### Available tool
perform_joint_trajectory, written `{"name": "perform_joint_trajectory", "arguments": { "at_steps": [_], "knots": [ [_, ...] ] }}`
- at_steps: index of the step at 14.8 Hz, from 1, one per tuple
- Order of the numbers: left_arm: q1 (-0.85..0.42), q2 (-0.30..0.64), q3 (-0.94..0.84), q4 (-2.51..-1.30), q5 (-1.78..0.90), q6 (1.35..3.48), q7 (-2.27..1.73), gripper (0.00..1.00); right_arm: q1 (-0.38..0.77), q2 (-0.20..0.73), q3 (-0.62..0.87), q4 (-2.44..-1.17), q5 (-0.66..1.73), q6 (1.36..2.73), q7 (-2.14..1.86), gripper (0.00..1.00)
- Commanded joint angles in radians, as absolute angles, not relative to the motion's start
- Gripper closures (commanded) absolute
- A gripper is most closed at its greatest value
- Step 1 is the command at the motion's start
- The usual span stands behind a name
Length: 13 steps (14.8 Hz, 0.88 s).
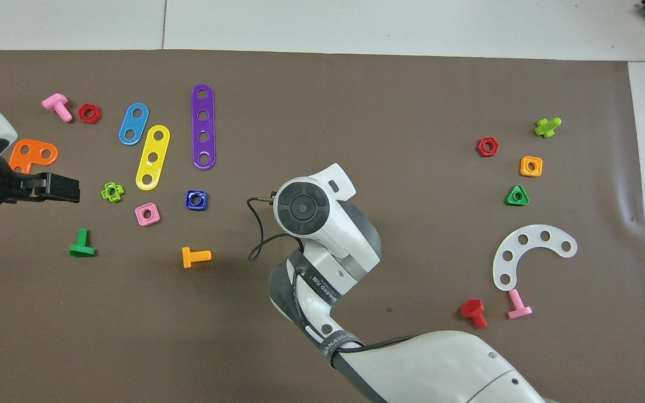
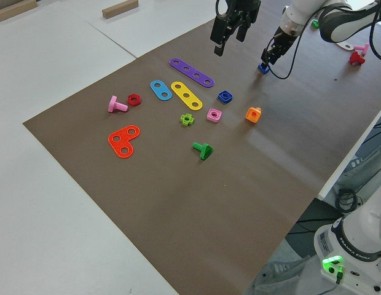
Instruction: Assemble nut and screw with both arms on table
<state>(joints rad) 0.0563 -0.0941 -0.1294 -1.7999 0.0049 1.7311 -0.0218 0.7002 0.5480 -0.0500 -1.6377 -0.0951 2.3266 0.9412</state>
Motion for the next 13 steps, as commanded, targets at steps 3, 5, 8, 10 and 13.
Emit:
{"name": "perform_joint_trajectory", "arguments": {
  "at_steps": [3, 5, 8, 10, 13],
  "knots": [
    [0.034, -0.127, -0.126, -1.847, -0.015, 1.761, 0.02, 0.0, 0.629, 0.372, -0.054, -1.658, -0.107, 2.257, 1.002, 0.0],
    [0.034, -0.12, -0.124, -1.855, -0.076, 1.793, -0.027, 0.01, 0.562, 0.306, -0.052, -1.658, -0.107, 2.206, 0.941, 0.0],
    [0.002, -0.069, -0.124, -1.855, -0.08, 1.85, -0.103, 0.01, 0.465, 0.215, -0.052, -1.664, -0.095, 2.077, 0.784, 0.0],
    [-0.012, -0.014, -0.124, -1.847, -0.08, 1.888, -0.112, 0.03, 0.395, 0.151, -0.051, -1.669, -0.06, 1.966, 0.668, 0.0],
    [-0.054, 0.073, -0.124, -1.855, -0.077, 2.008, -0.164, 0.05, 0.278, 0.077, -0.052, -1.671, -0.025, 1.82, 0.49, 0.0]
  ]
}}
